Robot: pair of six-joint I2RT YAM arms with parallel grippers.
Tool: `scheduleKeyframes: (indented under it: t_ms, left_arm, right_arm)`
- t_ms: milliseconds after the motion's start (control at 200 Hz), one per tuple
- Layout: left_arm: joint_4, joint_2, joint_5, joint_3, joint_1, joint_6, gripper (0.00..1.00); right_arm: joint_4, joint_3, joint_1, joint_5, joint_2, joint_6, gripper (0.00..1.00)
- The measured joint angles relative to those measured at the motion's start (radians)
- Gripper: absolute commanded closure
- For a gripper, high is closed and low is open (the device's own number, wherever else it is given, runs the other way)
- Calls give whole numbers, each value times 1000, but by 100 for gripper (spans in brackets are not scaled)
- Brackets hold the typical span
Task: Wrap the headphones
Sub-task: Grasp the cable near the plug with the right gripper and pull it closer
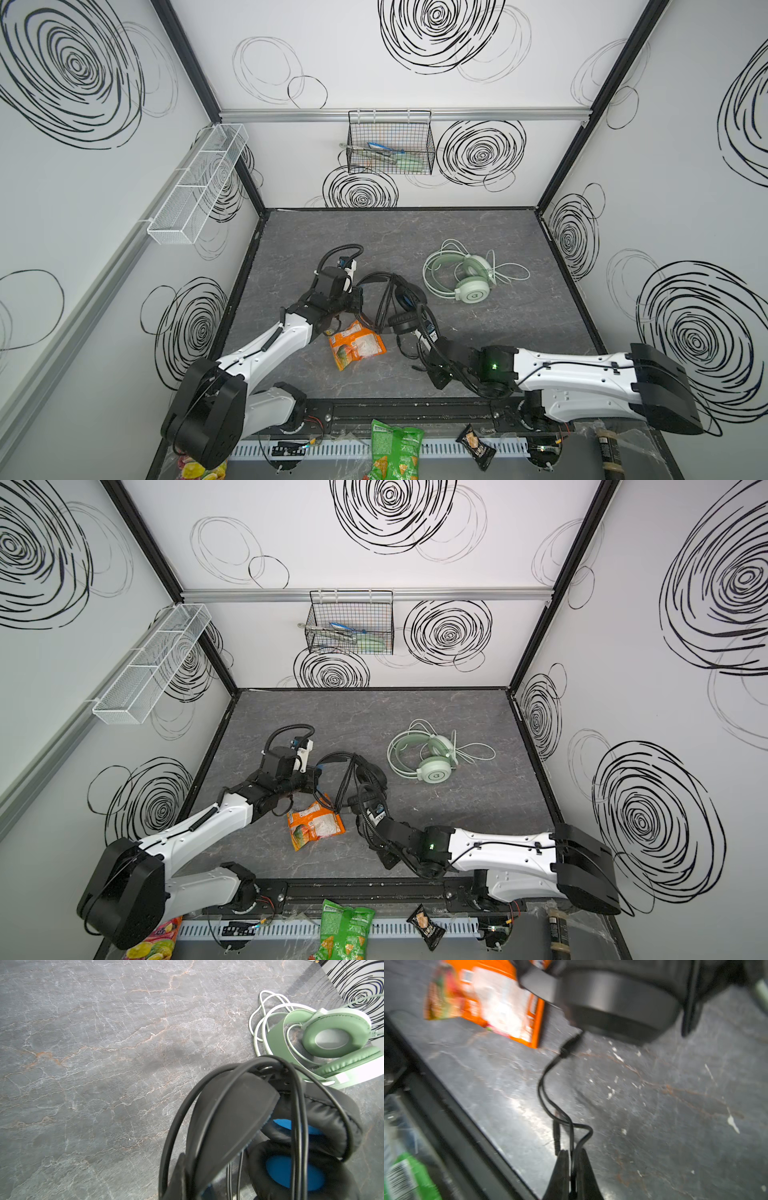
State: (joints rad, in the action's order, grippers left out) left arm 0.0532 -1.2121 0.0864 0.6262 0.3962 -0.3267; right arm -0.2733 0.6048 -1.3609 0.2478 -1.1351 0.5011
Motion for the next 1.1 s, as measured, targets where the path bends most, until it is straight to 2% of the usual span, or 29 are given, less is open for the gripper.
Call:
scheduleKeyframes:
  t_ms: [230,400,605,810,1101]
  left_arm:
    - [-11,0,12,-13,-6,-19,100]
    - [-25,22,77,-40,-53,-89,100]
    - [-45,97,122,-40,-97,-164,100]
    - [-84,106,121,-34,-98,-229,100]
    - [-147,84,109,-26,-98,-323,100]
  right_arm:
    - [-27,143,-93,14,-26,-65,100]
    - [-23,139,-113,21,-110,-44,100]
    - [12,93,-119,20,-115,-25,100]
    - [45,108,-165,8,-124,-45,100]
    - [100,201,-223,-23,-253,-92,100]
